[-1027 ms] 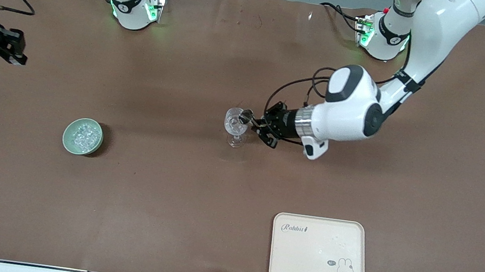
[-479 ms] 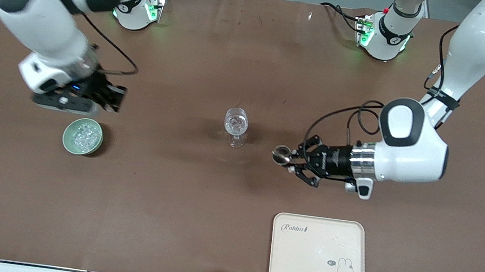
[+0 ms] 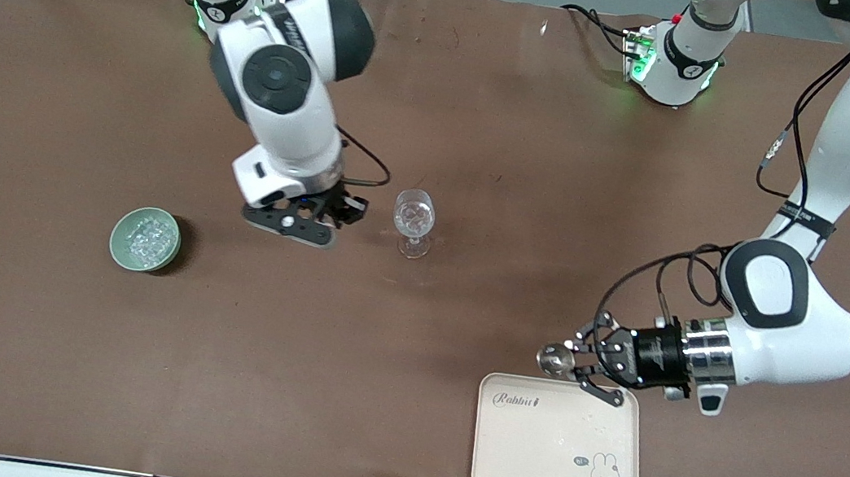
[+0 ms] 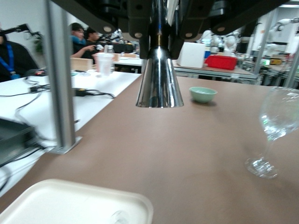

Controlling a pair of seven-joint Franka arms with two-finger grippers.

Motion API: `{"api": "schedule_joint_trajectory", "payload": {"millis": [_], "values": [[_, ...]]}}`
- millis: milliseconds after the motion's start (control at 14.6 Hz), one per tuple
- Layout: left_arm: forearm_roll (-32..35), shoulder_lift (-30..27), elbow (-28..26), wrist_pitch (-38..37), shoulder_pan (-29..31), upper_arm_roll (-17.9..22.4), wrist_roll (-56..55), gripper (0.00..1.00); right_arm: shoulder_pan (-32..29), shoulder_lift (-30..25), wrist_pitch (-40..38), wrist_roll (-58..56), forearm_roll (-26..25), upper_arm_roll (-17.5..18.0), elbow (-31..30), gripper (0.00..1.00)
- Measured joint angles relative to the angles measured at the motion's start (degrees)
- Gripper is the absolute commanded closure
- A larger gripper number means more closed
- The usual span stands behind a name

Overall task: Pour wine and add ice with both arms
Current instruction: 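Move the jigger with the left gripper while the right gripper carries ice, then drop the ice with the right gripper while the left gripper sets down the jigger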

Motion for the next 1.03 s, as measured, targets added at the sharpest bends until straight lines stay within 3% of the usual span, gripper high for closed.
{"api": "schedule_joint_trajectory", "payload": {"millis": [479,822,1027], "values": [[-2.0,7.9,4.2,3.9,1.6,2.7,10.1,1.00,6.0,3.7,3.0,7.6,0.0,0.0,1.3,0.99],[-7.8,14.8,5.3,3.9,3.8,2.9,22.2,1.00,8.3,3.9,3.0,9.2,2.4,0.0,1.4,0.97],[-10.1,19.0,6.0,4.0,4.5,2.9,27.4,1.00,9.0,4.4,3.0,9.4,3.5,0.0,1.4,0.88]]}}
